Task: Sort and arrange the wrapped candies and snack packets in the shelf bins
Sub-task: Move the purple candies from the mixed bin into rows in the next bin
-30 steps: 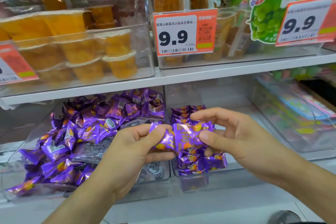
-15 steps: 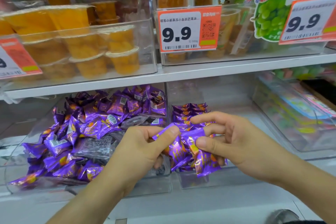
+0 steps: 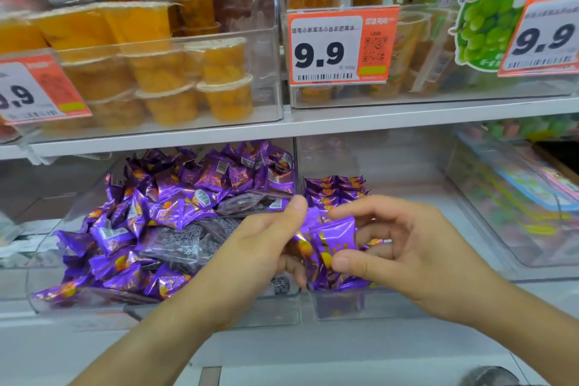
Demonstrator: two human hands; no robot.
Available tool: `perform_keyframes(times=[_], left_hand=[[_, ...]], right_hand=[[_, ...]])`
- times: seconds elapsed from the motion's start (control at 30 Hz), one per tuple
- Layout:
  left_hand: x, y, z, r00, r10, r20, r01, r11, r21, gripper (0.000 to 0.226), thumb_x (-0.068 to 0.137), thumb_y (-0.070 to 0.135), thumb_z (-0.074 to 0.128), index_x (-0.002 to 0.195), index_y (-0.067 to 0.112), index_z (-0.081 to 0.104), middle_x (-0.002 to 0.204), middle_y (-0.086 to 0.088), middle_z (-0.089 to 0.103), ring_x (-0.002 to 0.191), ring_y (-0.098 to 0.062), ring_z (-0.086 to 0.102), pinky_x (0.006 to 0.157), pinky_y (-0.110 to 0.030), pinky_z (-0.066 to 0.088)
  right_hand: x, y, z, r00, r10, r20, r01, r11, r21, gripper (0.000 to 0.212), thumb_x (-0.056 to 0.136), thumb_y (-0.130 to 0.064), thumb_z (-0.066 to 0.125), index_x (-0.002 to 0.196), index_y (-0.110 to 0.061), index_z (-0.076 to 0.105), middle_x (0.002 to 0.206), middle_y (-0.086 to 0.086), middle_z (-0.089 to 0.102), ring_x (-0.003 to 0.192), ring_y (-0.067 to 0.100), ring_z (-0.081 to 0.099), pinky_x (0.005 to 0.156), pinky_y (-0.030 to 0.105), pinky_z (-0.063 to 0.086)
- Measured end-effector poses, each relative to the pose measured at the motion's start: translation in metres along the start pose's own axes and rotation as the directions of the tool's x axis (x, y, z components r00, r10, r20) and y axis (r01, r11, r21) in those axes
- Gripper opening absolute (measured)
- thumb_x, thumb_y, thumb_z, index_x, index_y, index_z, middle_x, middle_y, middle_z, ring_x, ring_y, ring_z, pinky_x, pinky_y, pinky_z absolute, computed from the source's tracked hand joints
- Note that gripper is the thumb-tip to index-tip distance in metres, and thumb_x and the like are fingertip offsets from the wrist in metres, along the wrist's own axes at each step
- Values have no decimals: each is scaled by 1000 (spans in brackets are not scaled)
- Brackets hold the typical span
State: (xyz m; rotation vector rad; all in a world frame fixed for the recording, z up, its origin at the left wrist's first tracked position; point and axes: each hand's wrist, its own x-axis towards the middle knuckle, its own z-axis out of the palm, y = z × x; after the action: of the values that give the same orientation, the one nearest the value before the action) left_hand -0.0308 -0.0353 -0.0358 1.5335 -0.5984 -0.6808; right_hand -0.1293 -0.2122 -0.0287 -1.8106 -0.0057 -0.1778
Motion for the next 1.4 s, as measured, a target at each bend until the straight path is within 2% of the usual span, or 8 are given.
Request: perform_keyframes(times=[0.23,0.4,0.53,0.67,0.9,1.03,1.17,1.4], left_hand=[[-6,-2,9,995,34,94,-51,982,183,51,91,49,53,84,0,66,76,-16,66,69,-25,58,77,-60,46],[-2,-7,9,995,96,41,-97,994,44,41,97,31,54,97,-7,70,87,-16,73,76,-20,65,75,-33,56],[-4,-8,13,978,209,19,-210,974,86,32,95,27,52,104,5,73,97,-7,77,89,-17,71,81,-23,54],[-5,-9,22,929,363,-74,-294,843,451,22,93,39,56,99,32,76,94,16,75,93,-5,68,84,-19,50],[-1,-12,22,883,441,-159,-269,755,598,24,75,61,63,93,47,73,79,17,60,74,-4,56,65,-12,38],[-1,-19,13,869,429,-245,-150,702,696,40,73,51,79,108,38,66,91,16,61,83,-2,56,70,-8,40],[3,-29,-2,897,259,-358,-8,820,573,41,73,23,84,109,26,65,91,10,63,72,-5,58,71,-22,49],[7,-36,-1,911,177,-373,7,897,442,29,75,18,83,98,22,65,82,6,65,63,-7,60,69,-24,53]], right_hand=[[4,1,-4,994,81,-67,-83,996,-19,52,41,-46,94,79,-27,63,62,5,67,48,18,55,51,28,45],[8,7,-17,994,91,57,-92,996,10,66,46,-72,85,94,-29,72,93,-3,74,77,14,70,72,30,59],[7,9,-16,986,83,143,-82,997,-14,58,53,-46,94,105,-37,70,104,1,72,83,17,68,77,41,58],[6,8,-14,996,57,70,-56,998,-8,52,62,-18,89,109,-24,69,94,0,75,72,11,63,72,32,57],[9,8,-25,998,33,58,-32,999,-29,42,59,-3,87,93,-22,73,93,3,75,79,15,69,70,30,58],[17,19,-57,991,132,16,-125,966,-226,41,59,-1,90,91,-21,73,94,7,74,82,16,65,74,34,56],[22,39,-93,922,379,77,-217,672,-708,39,57,-23,89,89,-39,73,83,-5,74,80,26,65,74,40,55],[30,58,-85,832,522,189,-209,610,-765,36,71,-13,83,96,-38,76,76,-29,68,63,4,59,65,20,43]])
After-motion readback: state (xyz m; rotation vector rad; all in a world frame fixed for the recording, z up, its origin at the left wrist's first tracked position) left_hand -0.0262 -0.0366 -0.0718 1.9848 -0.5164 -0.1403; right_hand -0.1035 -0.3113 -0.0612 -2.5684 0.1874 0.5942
